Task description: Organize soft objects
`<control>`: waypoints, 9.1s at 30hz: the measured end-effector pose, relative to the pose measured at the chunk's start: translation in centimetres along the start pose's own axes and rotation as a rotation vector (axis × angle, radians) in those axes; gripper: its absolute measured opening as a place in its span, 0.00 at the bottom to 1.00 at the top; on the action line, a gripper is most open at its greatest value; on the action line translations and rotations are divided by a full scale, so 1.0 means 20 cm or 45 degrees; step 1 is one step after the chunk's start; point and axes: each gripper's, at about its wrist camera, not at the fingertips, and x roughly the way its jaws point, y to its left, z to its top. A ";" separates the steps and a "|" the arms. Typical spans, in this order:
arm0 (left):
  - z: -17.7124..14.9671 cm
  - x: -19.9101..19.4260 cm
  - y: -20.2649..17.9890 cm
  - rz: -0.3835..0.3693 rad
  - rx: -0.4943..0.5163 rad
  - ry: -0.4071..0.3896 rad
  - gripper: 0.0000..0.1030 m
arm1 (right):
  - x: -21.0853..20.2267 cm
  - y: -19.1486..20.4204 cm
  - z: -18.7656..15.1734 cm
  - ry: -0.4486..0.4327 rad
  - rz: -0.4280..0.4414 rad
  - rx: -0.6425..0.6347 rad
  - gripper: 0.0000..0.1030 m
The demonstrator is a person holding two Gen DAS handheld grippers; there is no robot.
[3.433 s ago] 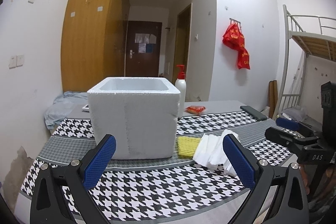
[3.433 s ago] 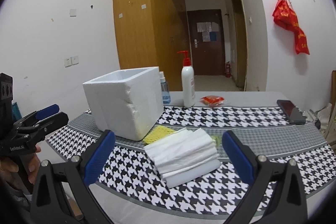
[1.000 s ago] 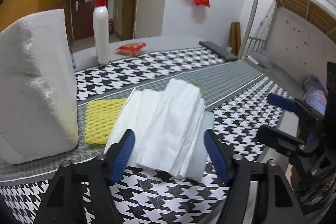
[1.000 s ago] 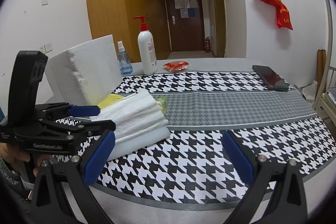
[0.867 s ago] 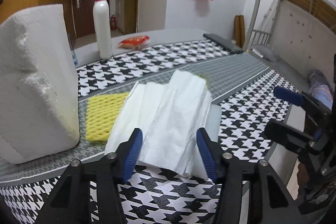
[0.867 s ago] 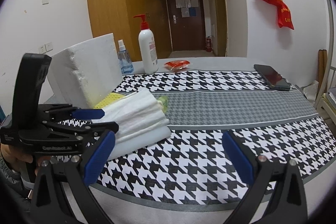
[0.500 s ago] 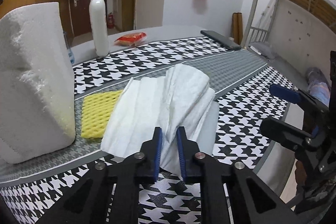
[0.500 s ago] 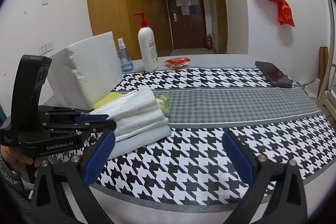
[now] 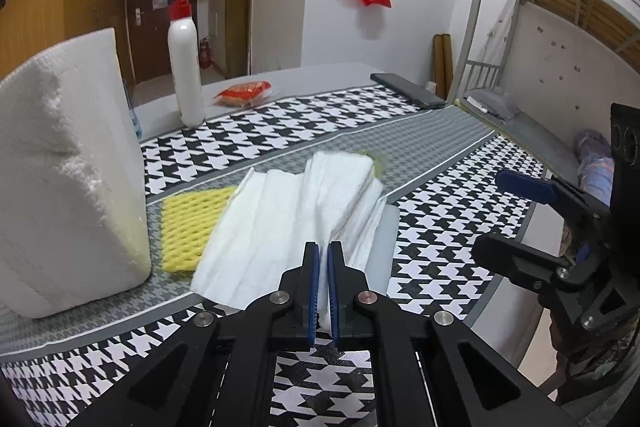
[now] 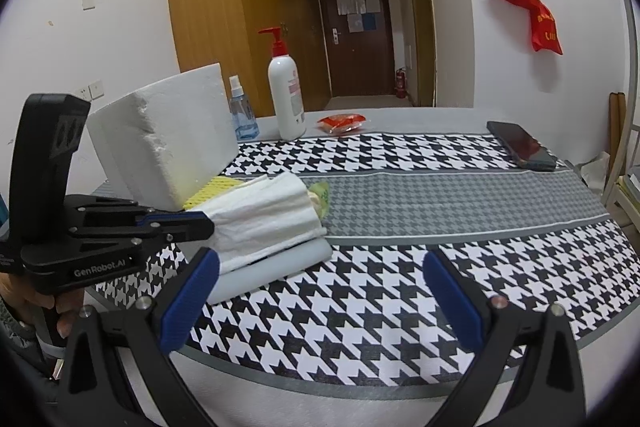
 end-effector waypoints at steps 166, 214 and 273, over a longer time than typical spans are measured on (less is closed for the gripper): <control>-0.30 -0.14 0.31 0.045 -0.189 0.051 0.46 | 0.26 0.30 -0.07 0.333 -0.543 0.273 0.51; -0.23 -0.03 0.21 0.034 0.076 0.175 0.70 | 0.01 0.20 -0.04 0.187 -0.234 0.337 0.19; -0.12 -0.67 0.26 0.272 -0.153 -0.381 0.07 | -0.13 0.41 0.25 -0.042 0.086 0.026 0.19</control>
